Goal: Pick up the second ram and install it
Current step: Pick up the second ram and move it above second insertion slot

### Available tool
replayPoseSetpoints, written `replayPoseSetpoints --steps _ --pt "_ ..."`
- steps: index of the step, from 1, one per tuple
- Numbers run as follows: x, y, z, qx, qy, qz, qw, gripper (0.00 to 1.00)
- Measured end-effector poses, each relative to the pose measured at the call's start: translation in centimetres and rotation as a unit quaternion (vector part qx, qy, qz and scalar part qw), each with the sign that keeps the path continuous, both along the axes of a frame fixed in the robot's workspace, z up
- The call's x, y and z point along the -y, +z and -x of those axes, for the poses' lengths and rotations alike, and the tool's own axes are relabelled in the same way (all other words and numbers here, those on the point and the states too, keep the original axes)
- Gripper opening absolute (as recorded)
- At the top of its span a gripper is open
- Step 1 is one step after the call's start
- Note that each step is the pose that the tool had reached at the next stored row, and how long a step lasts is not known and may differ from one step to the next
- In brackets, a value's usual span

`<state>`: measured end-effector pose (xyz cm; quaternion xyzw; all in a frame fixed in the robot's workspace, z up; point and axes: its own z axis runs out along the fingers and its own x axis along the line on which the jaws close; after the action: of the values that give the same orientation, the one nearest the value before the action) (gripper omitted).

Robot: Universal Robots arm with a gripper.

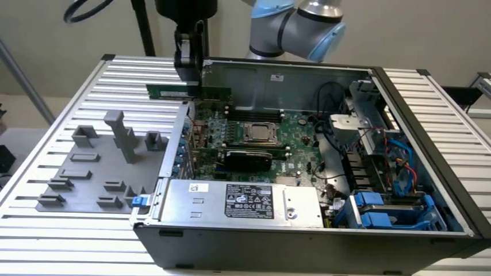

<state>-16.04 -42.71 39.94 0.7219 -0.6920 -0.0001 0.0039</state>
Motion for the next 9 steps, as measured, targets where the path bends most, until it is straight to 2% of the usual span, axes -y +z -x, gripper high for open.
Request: replayPoseSetpoints --steps 9 --pt "-0.81 -0.01 -3.9 -0.0004 0.000 -0.0016 1.0000 0.14"
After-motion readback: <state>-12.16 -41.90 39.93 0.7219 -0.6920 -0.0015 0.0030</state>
